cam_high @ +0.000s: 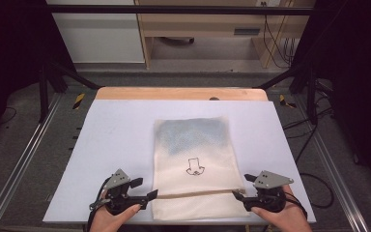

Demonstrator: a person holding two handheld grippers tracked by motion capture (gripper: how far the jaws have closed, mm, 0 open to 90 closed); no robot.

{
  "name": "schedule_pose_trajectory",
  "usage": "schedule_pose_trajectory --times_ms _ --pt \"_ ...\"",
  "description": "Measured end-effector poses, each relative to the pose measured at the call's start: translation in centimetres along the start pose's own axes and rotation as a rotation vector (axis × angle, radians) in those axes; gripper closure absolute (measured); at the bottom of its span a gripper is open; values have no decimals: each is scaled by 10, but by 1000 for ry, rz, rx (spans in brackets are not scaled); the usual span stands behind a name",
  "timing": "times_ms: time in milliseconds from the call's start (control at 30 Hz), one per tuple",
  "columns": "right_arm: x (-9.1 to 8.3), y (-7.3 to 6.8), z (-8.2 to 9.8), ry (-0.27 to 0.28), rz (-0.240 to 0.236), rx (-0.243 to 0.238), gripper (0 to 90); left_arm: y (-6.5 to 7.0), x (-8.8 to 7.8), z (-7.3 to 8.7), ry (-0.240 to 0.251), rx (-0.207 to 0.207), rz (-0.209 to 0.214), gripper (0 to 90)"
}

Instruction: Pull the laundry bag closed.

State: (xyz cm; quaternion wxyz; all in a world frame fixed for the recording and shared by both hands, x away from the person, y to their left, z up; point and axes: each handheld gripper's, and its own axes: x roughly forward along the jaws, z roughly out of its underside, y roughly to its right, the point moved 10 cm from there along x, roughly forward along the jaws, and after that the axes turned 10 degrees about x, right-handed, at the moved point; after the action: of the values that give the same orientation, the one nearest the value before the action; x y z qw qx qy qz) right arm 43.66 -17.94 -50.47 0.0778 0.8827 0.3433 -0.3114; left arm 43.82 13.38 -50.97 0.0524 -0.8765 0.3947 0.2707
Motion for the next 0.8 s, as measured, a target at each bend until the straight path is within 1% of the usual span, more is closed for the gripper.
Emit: schedule_pose_trajectory --times_ms 100,133,167,200,233,300,333,400,467,567,700,733,767,800 --pt "1 0 -9 30 27 12 172 -6 -2 -4 8 21 -33 149" --pt "1 1 -13 44 38 19 149 -6 -2 -4 8 21 -33 141" --pt "1 1 -17 58 49 26 126 -9 -2 -7 12 39 -53 132" --pt "1 1 -17 58 49 26 126 -9 -2 -7 12 39 -53 126" --pt "1 2 -25 80 68 33 105 -14 -4 -9 15 58 -74 116" --pt "-1 3 -33 116 84 36 76 -19 -7 -12 26 66 -95 96" --pt "-1 4 -36 126 90 44 63 -22 -9 -14 34 72 -110 88" --pt "-2 7 -42 146 104 52 59 -29 -13 -15 37 81 -133 75" --pt "-3 13 -46 165 122 77 57 -38 -17 -16 44 85 -158 59" --pt "-5 21 -51 188 152 94 58 -51 -23 -17 52 83 -190 56" --pt "-10 34 -56 210 181 127 58 -73 -33 -17 56 79 -239 51" --pt "-10 34 -56 210 181 127 58 -73 -33 -17 56 79 -239 50" --pt "-11 38 -57 217 192 135 58 -79 -36 -17 52 84 -257 50" --pt "-12 42 -57 221 205 142 58 -83 -37 -16 48 89 -270 50"
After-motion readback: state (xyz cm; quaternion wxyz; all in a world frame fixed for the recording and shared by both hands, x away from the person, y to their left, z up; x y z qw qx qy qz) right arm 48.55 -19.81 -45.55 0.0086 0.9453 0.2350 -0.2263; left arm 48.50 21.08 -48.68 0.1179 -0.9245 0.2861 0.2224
